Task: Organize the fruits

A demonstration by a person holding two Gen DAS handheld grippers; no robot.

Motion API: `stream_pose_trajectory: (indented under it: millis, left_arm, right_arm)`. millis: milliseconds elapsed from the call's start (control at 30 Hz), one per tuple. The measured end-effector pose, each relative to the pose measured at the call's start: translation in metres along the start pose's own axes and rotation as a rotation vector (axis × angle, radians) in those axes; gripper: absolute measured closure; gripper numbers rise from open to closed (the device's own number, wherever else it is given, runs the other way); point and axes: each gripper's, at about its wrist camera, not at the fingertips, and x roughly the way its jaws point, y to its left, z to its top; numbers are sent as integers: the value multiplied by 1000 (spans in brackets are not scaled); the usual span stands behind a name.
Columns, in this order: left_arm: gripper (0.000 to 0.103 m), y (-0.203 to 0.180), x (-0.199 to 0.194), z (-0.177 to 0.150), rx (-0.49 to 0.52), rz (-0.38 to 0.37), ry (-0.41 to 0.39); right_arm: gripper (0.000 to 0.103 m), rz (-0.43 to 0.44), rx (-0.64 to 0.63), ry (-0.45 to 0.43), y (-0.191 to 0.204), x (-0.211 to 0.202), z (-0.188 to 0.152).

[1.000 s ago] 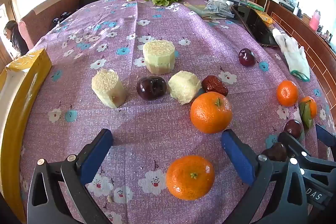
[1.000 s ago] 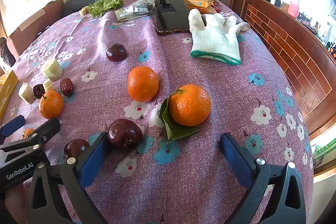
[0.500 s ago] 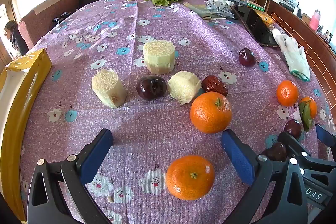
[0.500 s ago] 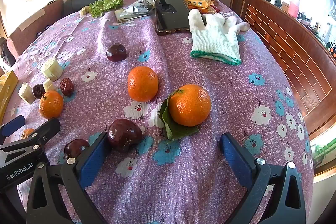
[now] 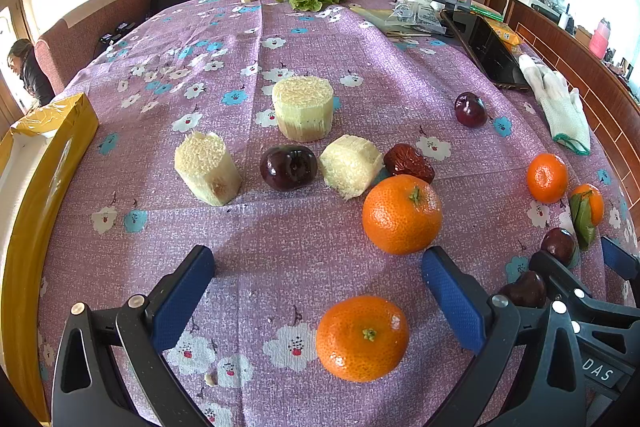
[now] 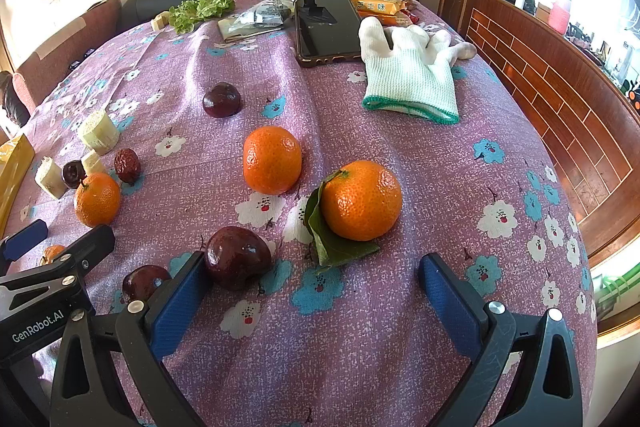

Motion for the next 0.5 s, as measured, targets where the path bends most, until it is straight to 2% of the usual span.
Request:
stream_pose_trajectory:
  millis: [233,500]
  left_arm:
    - [0,0,0,0,2,-2,1]
    - [0,1,-2,-3,59,-40,45]
  right_arm:
    - [0,0,0,0,0,0,0]
    - [0,0,0,0,0,0,0]
